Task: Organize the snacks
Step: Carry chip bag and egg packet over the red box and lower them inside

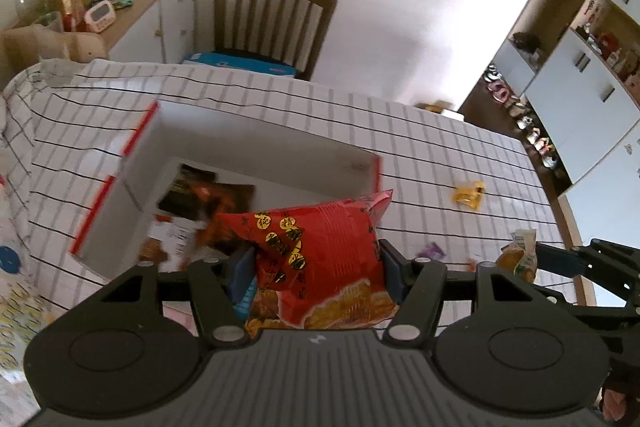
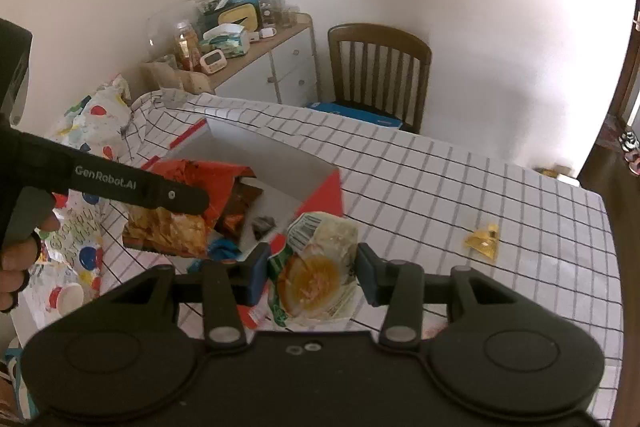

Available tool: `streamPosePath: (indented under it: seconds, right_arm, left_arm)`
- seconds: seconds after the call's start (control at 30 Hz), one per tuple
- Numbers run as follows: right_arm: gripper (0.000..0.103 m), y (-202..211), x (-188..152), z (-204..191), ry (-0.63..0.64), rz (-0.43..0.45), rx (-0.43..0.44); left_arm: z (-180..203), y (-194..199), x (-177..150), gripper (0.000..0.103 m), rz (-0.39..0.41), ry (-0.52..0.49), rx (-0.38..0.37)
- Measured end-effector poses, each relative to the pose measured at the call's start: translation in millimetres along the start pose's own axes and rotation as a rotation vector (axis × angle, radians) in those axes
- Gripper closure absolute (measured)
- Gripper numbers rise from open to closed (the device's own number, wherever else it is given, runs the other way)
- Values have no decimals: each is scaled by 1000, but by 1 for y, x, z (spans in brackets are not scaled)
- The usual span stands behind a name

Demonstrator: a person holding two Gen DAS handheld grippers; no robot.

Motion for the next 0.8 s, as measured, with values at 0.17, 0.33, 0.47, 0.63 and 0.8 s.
streamPosePath:
  seconds: [0.17,0.33,0.47,0.63,0.8]
  right_arm:
    - [58,-23,10,-31,12,-11,-6]
    - [58,-49,18,-55,13,-28,-10]
    - [58,-70,21,-72,25,-39,-16]
    - [58,-100,24,-88,36,-61,-42]
    - [58,-130,22,-98,41,-98,-69]
  left_arm:
    - [-34,-6,6,40,-2,-1,29]
    - [-66,-18,9,40,-20,12,57]
    - [-89,-34,10,40,-39,7,98]
    - [-110,-53,10,40,-57,-11,142]
    - [-117,-71,9,40,-69,-47,165]
Point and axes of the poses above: each gripper's, at about its wrist camera, not at the fingertips, and y roughly against the way its jaws point, z to its right, x to its top, the point moved 1 cm from there along -y, roughly the way its jaws point, and after that the axes turned 4 degrees about -y, right-handed, at the moved point
